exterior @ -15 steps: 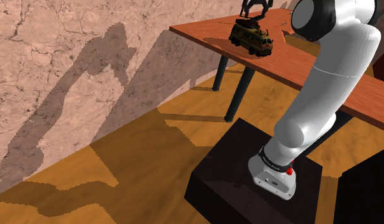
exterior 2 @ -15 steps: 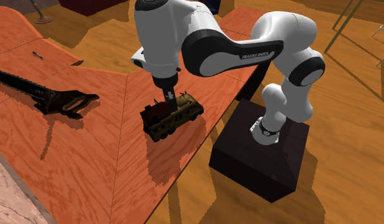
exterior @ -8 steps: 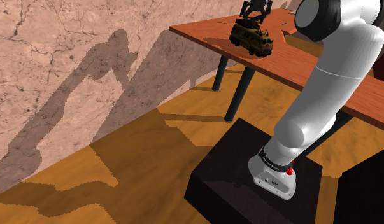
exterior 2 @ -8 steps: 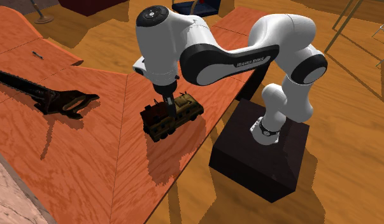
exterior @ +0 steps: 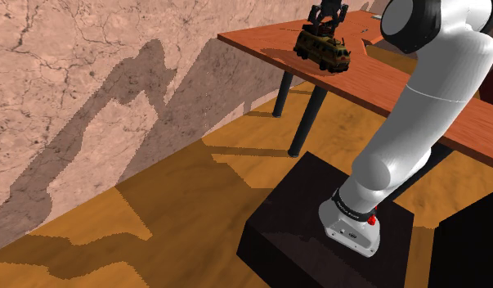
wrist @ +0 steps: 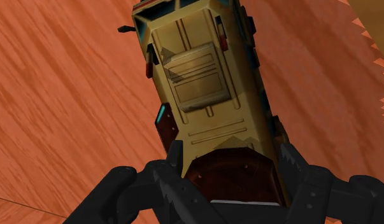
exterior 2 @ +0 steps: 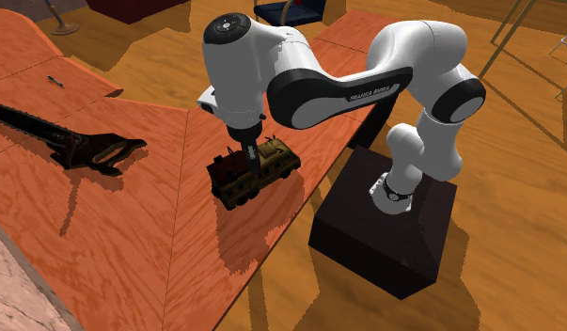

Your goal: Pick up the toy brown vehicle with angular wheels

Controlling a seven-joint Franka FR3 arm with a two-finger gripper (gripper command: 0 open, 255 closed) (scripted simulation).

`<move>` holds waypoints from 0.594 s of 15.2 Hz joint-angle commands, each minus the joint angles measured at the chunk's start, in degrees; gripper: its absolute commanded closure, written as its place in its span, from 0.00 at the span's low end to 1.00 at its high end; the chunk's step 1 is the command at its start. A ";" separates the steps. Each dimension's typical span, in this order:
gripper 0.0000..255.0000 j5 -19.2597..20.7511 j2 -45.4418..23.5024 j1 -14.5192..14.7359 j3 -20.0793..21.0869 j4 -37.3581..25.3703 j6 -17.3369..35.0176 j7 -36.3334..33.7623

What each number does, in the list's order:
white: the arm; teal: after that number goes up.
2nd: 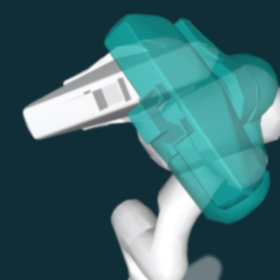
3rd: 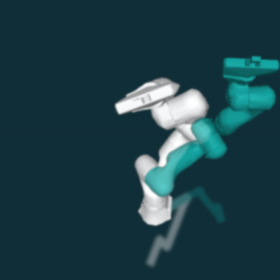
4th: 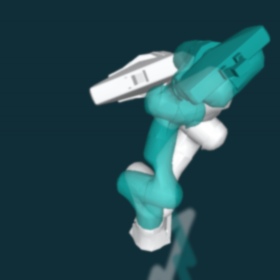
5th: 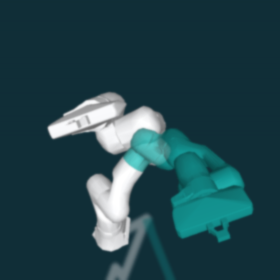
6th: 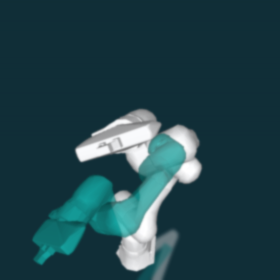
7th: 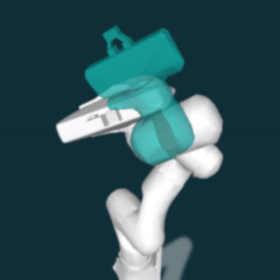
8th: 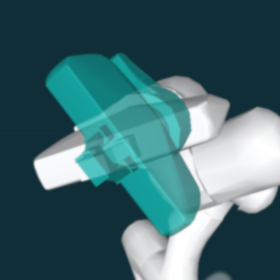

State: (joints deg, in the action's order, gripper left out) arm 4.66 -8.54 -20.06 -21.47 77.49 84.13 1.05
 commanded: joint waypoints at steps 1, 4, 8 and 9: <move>1.00 0.00 -0.07 -0.02 -0.02 0.10 0.03 -0.01; 1.00 -0.01 -0.11 -0.04 -0.02 0.06 0.02 0.01; 1.00 -0.59 -1.76 -0.49 -0.20 -5.28 -3.70 0.77; 1.00 -0.76 -2.25 -0.64 -0.25 -6.73 -4.68 0.98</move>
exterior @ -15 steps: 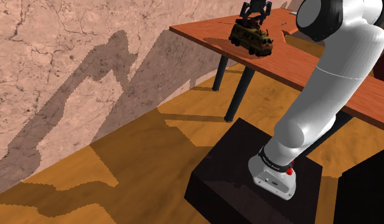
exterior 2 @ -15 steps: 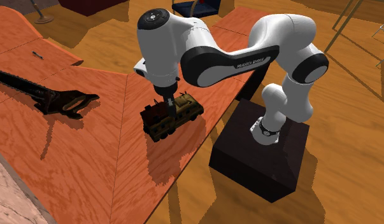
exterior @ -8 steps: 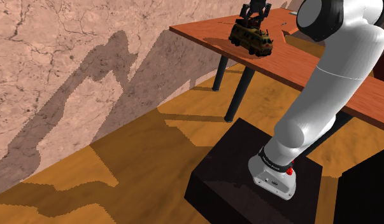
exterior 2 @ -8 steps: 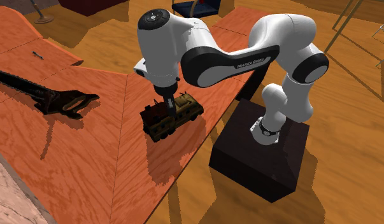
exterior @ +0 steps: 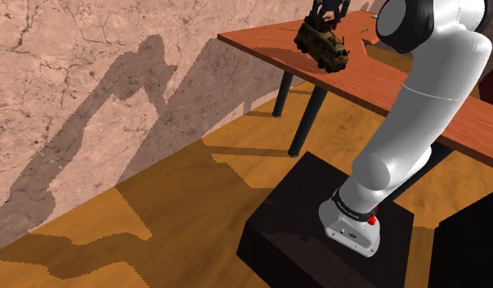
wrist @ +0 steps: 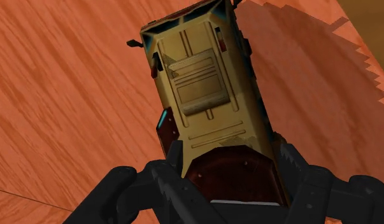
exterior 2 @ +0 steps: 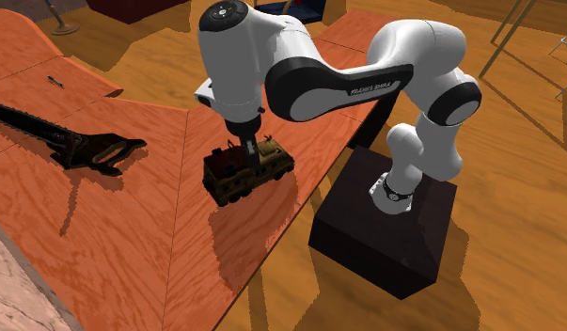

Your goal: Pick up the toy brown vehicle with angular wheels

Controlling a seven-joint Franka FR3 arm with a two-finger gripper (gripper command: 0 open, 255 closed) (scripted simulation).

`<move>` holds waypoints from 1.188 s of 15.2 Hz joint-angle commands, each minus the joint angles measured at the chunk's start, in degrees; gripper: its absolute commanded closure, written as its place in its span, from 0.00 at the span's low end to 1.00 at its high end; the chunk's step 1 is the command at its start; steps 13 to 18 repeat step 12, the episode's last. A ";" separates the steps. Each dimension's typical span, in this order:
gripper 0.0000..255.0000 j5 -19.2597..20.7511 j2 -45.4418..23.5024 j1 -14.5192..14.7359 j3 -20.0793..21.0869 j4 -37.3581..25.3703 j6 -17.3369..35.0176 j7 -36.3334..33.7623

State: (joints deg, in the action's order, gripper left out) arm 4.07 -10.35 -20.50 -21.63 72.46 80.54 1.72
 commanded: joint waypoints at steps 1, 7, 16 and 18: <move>1.00 -0.36 -0.97 -0.37 -0.15 -3.22 -2.10 0.53; 1.00 -1.89 -5.13 -1.86 -0.54 -13.98 -8.80 2.03; 1.00 -3.17 -8.46 -3.31 -0.73 -21.67 -13.22 2.99; 1.00 -3.17 -8.46 -3.31 -0.73 -21.67 -13.22 2.99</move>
